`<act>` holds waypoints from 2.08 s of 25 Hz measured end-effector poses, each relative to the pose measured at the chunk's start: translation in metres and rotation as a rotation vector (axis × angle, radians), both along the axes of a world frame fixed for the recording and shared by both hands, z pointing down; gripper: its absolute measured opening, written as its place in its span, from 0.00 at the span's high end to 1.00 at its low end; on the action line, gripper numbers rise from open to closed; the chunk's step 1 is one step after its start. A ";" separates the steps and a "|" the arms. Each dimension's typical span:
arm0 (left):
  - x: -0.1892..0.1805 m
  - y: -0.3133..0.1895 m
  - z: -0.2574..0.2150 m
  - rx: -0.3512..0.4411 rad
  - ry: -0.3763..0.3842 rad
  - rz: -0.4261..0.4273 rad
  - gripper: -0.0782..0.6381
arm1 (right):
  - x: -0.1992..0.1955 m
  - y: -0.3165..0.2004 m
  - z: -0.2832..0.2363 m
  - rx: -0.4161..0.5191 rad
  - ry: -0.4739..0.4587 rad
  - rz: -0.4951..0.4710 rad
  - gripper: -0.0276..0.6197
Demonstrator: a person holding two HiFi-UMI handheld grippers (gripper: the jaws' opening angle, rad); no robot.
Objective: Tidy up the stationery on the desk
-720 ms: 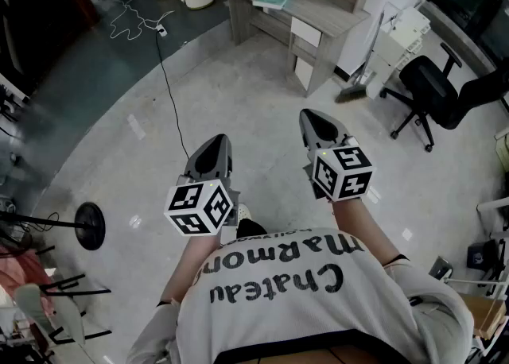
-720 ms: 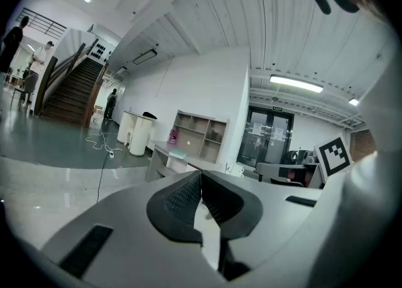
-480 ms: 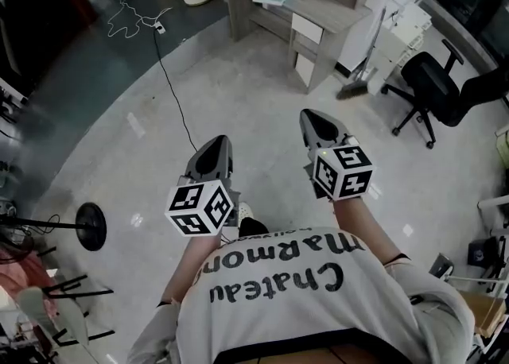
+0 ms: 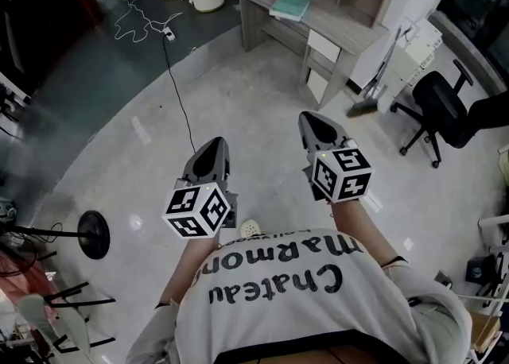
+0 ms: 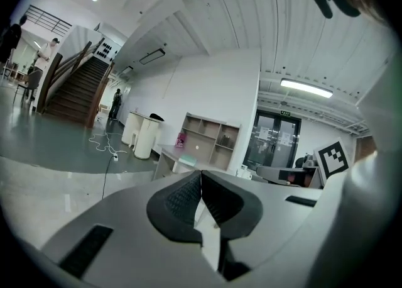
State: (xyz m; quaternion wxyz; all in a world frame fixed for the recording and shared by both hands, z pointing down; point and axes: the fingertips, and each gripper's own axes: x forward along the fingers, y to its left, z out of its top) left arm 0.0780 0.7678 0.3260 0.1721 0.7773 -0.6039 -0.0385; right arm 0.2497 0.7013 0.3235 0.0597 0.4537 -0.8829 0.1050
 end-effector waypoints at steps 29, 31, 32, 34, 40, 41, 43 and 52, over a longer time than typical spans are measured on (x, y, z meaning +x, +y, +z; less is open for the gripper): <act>-0.121 -0.117 0.038 -0.044 0.060 -0.036 0.87 | -0.111 -0.108 0.044 -0.116 0.001 -0.015 0.94; -0.121 -0.126 0.045 -0.063 0.061 -0.038 0.87 | -0.112 -0.119 0.050 -0.134 -0.016 -0.021 0.94; -0.121 -0.132 0.046 -0.067 0.059 -0.043 0.87 | -0.113 -0.125 0.052 -0.136 -0.018 -0.025 0.94; -0.125 -0.143 0.046 -0.060 0.054 -0.065 0.87 | -0.114 -0.139 0.056 -0.136 -0.008 -0.033 0.94; -0.130 -0.209 0.034 -0.030 0.078 -0.099 0.87 | -0.110 -0.209 0.053 -0.152 -0.041 -0.049 0.94; -0.129 -0.221 0.032 -0.026 0.080 -0.102 0.87 | -0.110 -0.223 0.050 -0.154 -0.051 -0.054 0.94; -0.127 -0.246 0.024 -0.010 0.077 -0.110 0.87 | -0.110 -0.252 0.042 -0.145 -0.060 -0.067 0.94; -0.125 -0.337 -0.007 0.052 0.084 -0.148 0.87 | -0.108 -0.354 0.007 -0.076 -0.057 -0.117 0.94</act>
